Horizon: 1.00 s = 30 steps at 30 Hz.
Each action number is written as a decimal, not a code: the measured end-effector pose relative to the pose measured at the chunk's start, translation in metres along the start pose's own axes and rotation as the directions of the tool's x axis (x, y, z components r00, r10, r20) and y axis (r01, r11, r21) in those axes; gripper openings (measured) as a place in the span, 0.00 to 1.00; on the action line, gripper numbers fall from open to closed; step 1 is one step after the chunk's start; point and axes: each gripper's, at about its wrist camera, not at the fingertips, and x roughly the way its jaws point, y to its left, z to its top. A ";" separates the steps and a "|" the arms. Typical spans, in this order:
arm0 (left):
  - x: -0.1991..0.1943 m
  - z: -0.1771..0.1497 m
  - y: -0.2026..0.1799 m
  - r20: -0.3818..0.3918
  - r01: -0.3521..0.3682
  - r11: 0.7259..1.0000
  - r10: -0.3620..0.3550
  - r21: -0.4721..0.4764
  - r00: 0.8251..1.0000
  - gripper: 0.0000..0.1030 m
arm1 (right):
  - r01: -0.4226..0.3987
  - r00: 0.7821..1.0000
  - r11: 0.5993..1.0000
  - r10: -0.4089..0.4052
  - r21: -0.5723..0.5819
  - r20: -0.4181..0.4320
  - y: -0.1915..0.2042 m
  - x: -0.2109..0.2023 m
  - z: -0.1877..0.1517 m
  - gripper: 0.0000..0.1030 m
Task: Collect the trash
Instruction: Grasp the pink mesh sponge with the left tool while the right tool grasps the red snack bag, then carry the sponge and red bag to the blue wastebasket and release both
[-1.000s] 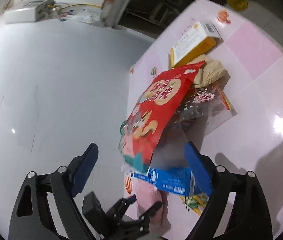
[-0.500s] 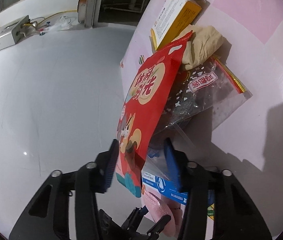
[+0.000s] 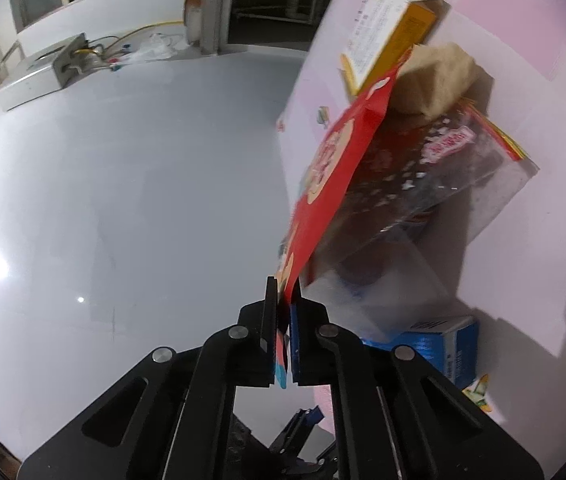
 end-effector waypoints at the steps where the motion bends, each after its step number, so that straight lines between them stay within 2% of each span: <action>1: -0.002 0.000 0.000 0.005 0.000 1.000 0.000 -0.001 1.000 0.74 | -0.012 1.000 1.000 0.012 -0.004 0.001 0.002 -0.002 -0.001 0.05; 11: -0.024 -0.004 -0.004 0.058 0.011 1.000 -0.011 -0.002 0.998 0.74 | -0.106 0.994 0.989 0.109 -0.104 0.022 0.037 -0.028 -0.017 0.04; 19: -0.044 0.007 -0.028 0.118 0.066 0.995 -0.075 0.074 0.990 0.74 | -0.140 0.981 0.978 0.158 -0.157 0.110 0.047 -0.089 -0.034 0.04; 24: -0.042 0.024 -0.063 0.104 0.128 0.978 -0.146 0.163 0.984 0.74 | -0.148 0.958 0.976 0.182 -0.160 0.223 0.033 -0.154 -0.048 0.04; 30: -0.035 0.045 -0.121 0.063 0.218 0.937 -0.243 0.272 0.968 0.74 | -0.147 0.900 0.980 0.190 -0.137 0.392 0.004 -0.240 -0.066 0.04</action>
